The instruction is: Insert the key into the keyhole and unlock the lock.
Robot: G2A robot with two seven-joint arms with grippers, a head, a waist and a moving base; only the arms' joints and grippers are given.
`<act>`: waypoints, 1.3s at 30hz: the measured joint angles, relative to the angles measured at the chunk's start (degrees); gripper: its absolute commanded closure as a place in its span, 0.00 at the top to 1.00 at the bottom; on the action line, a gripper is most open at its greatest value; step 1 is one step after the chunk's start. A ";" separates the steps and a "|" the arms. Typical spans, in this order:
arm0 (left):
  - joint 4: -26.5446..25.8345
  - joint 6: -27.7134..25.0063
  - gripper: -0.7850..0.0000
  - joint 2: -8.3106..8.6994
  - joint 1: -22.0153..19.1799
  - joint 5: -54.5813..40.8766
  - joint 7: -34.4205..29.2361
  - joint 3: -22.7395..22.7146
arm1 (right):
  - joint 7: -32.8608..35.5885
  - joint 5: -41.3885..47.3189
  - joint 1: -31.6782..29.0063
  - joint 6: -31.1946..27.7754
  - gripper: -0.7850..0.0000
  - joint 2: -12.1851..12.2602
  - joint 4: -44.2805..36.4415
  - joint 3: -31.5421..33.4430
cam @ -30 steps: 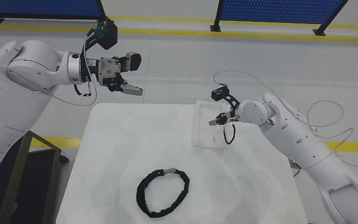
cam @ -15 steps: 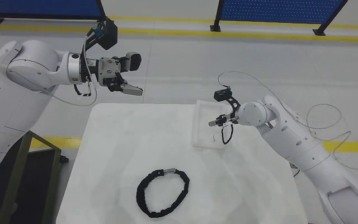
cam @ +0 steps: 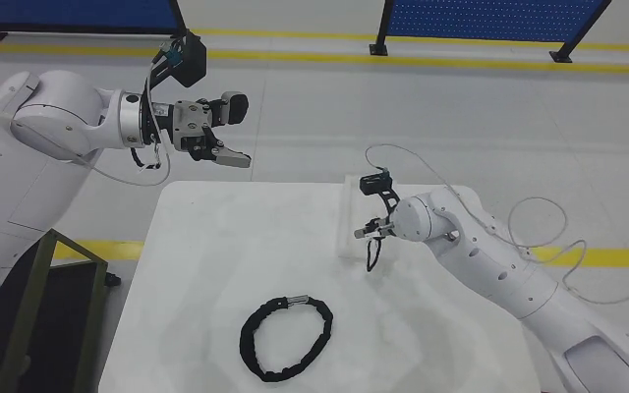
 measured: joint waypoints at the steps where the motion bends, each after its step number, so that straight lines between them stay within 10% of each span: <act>1: 0.00 0.00 1.00 0.00 0.00 0.00 0.00 0.00 | 0.22 -0.05 -0.04 0.17 1.00 -0.25 0.01 -0.37; 12: 0.00 0.00 1.00 0.00 0.00 0.00 0.00 0.00 | 1.54 -2.30 1.32 -0.10 1.00 -3.74 2.77 -4.80; 29: 0.00 0.00 1.00 0.00 0.00 0.00 0.00 0.00 | 2.93 -5.85 1.50 0.55 0.49 -5.92 7.57 -4.22; 39: 0.00 0.00 1.00 0.00 0.00 0.00 0.00 0.00 | 1.80 -7.74 0.00 1.19 0.43 -6.80 8.77 -3.58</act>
